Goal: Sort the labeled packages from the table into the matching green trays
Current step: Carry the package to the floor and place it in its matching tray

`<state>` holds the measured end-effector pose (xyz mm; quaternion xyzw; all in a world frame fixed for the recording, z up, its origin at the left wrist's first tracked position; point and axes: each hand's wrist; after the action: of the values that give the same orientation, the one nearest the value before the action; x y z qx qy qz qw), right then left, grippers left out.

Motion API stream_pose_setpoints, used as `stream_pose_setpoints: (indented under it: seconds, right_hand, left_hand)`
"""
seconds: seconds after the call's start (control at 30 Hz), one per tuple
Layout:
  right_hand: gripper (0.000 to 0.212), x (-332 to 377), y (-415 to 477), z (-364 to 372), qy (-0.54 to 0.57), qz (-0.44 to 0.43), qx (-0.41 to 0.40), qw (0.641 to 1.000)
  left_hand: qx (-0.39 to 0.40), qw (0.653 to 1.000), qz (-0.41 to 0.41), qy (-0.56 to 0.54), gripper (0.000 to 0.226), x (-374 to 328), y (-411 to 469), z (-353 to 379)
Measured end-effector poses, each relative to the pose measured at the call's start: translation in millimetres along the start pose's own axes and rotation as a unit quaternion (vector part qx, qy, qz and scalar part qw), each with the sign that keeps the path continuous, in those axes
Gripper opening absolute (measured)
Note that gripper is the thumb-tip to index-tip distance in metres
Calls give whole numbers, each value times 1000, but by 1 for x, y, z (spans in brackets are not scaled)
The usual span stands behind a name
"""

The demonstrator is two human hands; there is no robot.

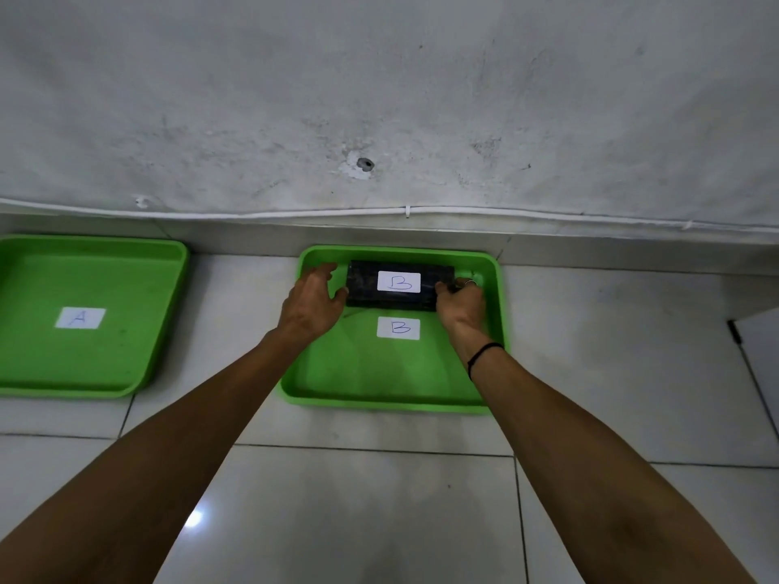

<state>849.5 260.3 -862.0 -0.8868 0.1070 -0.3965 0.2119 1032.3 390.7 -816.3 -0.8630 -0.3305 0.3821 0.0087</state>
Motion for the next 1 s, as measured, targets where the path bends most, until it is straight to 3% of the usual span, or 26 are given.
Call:
stream_pose_setpoints:
  seconds: [0.2, 0.43, 0.7, 0.87, 1.0]
  right_hand:
    - [53, 27, -45, -45, -96, -38, -10, 995]
    - [31, 114, -133, -162, -159, -71, 45, 984]
    - [22, 275, -298, -367, -210, -101, 133, 963]
    - [31, 354, -390, -499, -187, -148, 103, 966]
    - [32, 382, -450, -606, -179, -176, 70, 966]
  left_hand:
    - [17, 1000, -12, 15, 57, -28, -27, -29]
    - [37, 999, -10, 27, 51, -129, -86, -129]
    - [107, 993, 10, 38, 48, -341, -199, -328]
    - [119, 989, 67, 55, 46, -472, -268, -435]
    - [105, 981, 136, 86, 44, -558, -324, -480]
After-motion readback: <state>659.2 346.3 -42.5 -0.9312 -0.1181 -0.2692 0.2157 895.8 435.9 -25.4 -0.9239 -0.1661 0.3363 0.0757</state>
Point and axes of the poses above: each hand's wrist, its own y-axis towards the middle knuckle, its own z-axis out of the palm, x = y × z, and after that the axes turned 8 degrees about -y, right-handed
